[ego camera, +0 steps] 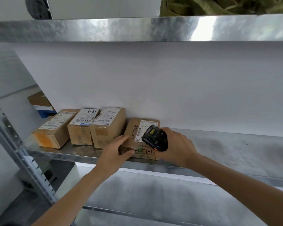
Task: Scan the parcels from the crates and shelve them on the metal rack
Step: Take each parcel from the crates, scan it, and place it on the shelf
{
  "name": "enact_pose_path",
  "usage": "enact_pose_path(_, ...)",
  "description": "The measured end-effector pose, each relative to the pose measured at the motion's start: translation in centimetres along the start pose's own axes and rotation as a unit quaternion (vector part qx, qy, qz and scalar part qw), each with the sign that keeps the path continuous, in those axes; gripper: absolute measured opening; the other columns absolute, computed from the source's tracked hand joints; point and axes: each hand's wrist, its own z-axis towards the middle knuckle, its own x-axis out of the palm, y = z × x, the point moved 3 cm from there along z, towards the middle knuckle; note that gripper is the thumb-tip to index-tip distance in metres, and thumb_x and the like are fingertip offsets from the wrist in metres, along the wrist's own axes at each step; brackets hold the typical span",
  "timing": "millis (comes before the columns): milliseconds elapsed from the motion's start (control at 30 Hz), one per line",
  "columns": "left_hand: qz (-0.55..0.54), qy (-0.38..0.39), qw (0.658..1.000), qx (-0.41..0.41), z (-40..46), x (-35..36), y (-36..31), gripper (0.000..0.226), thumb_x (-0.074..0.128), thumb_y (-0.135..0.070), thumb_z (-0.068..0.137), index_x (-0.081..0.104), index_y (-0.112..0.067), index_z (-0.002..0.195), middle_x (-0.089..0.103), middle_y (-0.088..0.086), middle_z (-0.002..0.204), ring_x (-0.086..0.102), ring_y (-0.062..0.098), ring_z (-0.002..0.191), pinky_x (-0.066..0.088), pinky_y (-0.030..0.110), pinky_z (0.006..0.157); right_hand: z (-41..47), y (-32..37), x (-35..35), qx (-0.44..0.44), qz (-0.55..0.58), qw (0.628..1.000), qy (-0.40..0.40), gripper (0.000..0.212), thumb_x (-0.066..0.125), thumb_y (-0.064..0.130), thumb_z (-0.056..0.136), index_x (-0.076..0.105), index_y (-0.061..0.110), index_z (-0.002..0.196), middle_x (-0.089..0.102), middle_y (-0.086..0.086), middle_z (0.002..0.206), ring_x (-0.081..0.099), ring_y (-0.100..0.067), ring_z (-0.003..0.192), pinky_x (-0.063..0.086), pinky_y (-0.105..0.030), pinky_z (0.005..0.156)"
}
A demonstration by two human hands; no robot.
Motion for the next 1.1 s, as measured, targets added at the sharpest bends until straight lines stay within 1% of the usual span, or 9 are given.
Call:
enact_pose_path(233,0.002,-0.014,1.0,-0.005,0.0,-0.2,-0.1,0.065,0.079,-0.02,0.087,0.053,-0.019,0.146,0.058,-0.011,0.14,0.055,0.004,0.126,0.051,0.037,0.107,0.2,-0.3,-0.3,-0.016,0.008,1.0,0.003,0.075,0.075,0.06,0.074,0.045,0.033,0.137,0.066,0.012,0.123,0.064,-0.018,0.103,0.056,-0.039,0.085)
enact_pose_path(400,-0.007,-0.013,1.0,-0.013,-1.5,-1.1,-1.1,0.057,0.077,-0.02,0.089,0.056,-0.027,0.141,0.062,-0.025,0.127,0.058,-0.009,0.116,0.054,0.021,0.098,-1.2,-0.2,-1.6,-0.044,0.004,0.999,-0.009,0.073,0.075,0.06,0.076,0.045,0.035,0.138,0.063,0.015,0.122,0.056,-0.012,0.093,0.052,-0.034,0.08)
enact_pose_path(467,0.007,-0.022,1.0,-0.017,-2.5,-1.8,-1.9,0.054,0.076,-0.023,0.09,0.057,-0.032,0.139,0.06,-0.033,0.119,0.059,-0.011,0.111,0.053,0.015,0.093,-2.2,0.2,-2.4,-0.068,-0.012,0.997,-0.02,0.074,0.074,0.062,0.076,0.043,0.038,0.14,0.061,0.017,0.126,0.06,-0.013,0.099,0.051,-0.033,0.081)
enact_pose_path(533,0.001,-0.032,0.999,-0.023,-3.7,-2.5,-2.9,0.052,0.075,-0.029,0.09,0.055,-0.04,0.137,0.058,-0.036,0.117,0.06,-0.008,0.109,0.054,0.022,0.096,-3.2,0.9,-3.3,-0.096,-0.033,0.994,-0.028,0.078,0.072,0.063,0.077,0.039,0.04,0.144,0.057,0.019,0.13,0.062,-0.015,0.106,0.051,-0.035,0.082)
enact_pose_path(600,0.002,-0.048,0.998,-0.027,-5.0,-3.5,-3.7,0.052,0.074,-0.034,0.091,0.052,-0.042,0.138,0.056,-0.038,0.119,0.057,-0.014,0.108,0.052,0.019,0.096,-4.3,1.8,-4.0,-0.126,-0.043,0.99,-0.038,0.079,0.071,0.065,0.078,0.037,0.041,0.145,0.052,0.02,0.131,0.061,-0.015,0.108,0.051,-0.035,0.08)
enact_pose_path(767,0.054,-0.111,0.992,-0.004,-9.9,-6.9,-5.6,0.062,0.071,-0.041,0.091,0.049,-0.031,0.148,0.054,-0.018,0.143,0.053,0.003,0.129,0.05,0.033,0.107,-7.2,5.5,-5.0,-0.196,-0.054,0.978,-0.049,0.077,0.069,0.064,0.079,0.034,0.046,0.145,0.049,0.022,0.131,0.06,-0.012,0.109,0.047,-0.03,0.074)
enact_pose_path(867,0.1,-0.139,0.985,-0.009,-13.6,-9.2,-6.1,0.064,0.07,-0.05,0.089,0.047,-0.04,0.148,0.048,-0.027,0.141,0.056,0.002,0.121,0.051,0.029,0.103,-9.0,8.6,-4.8,-0.226,-0.047,0.972,-0.053,0.079,0.069,0.062,0.079,0.034,0.045,0.147,0.048,0.022,0.131,0.059,-0.013,0.11,0.049,-0.03,0.075)
enact_pose_path(967,0.146,-0.157,0.976,-0.027,-17.6,-12.0,-5.9,0.068,0.066,-0.061,0.086,0.043,-0.045,0.148,0.049,-0.022,0.148,0.063,0.015,0.116,0.055,0.039,0.101,-10.5,12.2,-4.3,-0.255,-0.049,0.965,-0.047,0.083,0.068,0.063,0.08,0.033,0.038,0.151,0.05,0.018,0.136,0.059,-0.014,0.114,0.052,-0.032,0.077)
enact_pose_path(1100,0.166,-0.195,0.965,-0.057,-23.4,-16.2,-4.9,0.065,0.069,-0.053,0.089,0.046,-0.039,0.148,0.052,-0.015,0.147,0.052,0.01,0.132,0.045,0.029,0.105,-12.9,17.7,-3.2,-0.3,-0.043,0.952,-0.04,0.081,0.072,0.059,0.08,0.034,0.035,0.149,0.056,0.012,0.134,0.062,-0.015,0.109,0.049,-0.03,0.074)
